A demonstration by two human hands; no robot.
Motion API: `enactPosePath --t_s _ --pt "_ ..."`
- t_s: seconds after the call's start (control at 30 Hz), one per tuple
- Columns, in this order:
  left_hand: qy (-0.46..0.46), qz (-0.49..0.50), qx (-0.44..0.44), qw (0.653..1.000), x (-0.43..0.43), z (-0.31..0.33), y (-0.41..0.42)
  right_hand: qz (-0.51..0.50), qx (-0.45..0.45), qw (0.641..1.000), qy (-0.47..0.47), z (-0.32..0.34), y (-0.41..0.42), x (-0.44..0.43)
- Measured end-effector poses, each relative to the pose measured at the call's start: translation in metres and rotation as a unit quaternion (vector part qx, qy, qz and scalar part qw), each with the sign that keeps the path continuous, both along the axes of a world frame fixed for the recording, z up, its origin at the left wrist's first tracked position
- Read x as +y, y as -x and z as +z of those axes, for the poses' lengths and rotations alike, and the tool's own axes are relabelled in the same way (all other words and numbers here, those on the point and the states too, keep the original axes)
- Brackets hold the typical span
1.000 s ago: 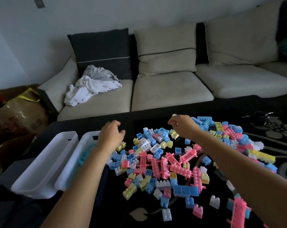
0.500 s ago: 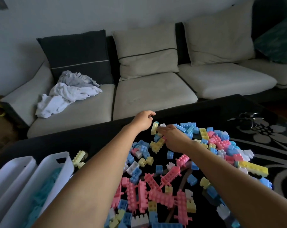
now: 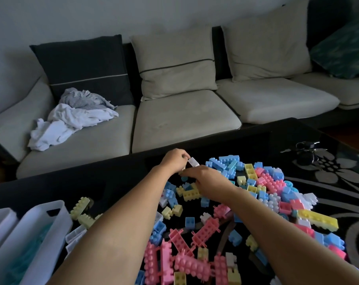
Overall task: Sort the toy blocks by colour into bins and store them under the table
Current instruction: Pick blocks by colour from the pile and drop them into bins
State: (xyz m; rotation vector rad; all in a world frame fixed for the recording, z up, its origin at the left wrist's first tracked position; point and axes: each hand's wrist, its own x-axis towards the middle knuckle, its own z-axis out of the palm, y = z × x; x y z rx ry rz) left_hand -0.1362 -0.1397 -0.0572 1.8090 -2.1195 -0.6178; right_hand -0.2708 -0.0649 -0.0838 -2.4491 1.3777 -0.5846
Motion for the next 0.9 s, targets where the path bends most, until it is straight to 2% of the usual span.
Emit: enactPosePath --t_s 0.1,0.23,0.3,0.4,0.5,0.6,0.63,0.7,0.77,0.9 --pt "-0.006 0.012 0.007 1.0 0.003 0.003 -0.013 0.052 0.093 0.994 -0.01 0.011 -0.009 0.011" --pt "-0.081 0.058 0.011 0.995 0.011 0.009 -0.042 0.05 0.165 0.985 -0.029 0.018 -0.019 0.022" --pt "-0.139 0.076 0.038 0.987 0.018 0.013 -0.056 0.035 0.157 0.986 -0.036 0.019 -0.021 0.024" --pt "-0.2 0.062 0.07 0.975 0.028 0.02 -0.072 0.033 0.088 0.993 -0.068 0.023 -0.015 0.024" --pt "-0.141 0.059 0.051 0.987 0.032 0.022 -0.08 0.015 0.005 0.994 -0.107 0.03 -0.003 0.021" --pt "-0.069 0.046 0.064 0.994 0.034 0.022 -0.074 -0.064 -0.081 0.993 -0.063 0.035 0.014 0.012" --pt "-0.059 0.035 0.065 0.996 0.034 0.022 -0.07 -0.098 -0.083 0.991 -0.045 0.036 0.02 0.009" --pt "-0.046 0.025 0.065 0.996 0.035 0.023 -0.059 -0.137 -0.041 0.989 -0.035 0.036 0.03 0.006" --pt "-0.033 0.019 0.056 0.998 0.035 0.025 -0.049 -0.122 0.029 0.99 -0.061 0.034 0.036 0.005" --pt "-0.025 -0.042 -0.035 0.998 0.038 0.022 -0.033 -0.114 0.145 0.981 -0.064 0.033 0.031 0.009"
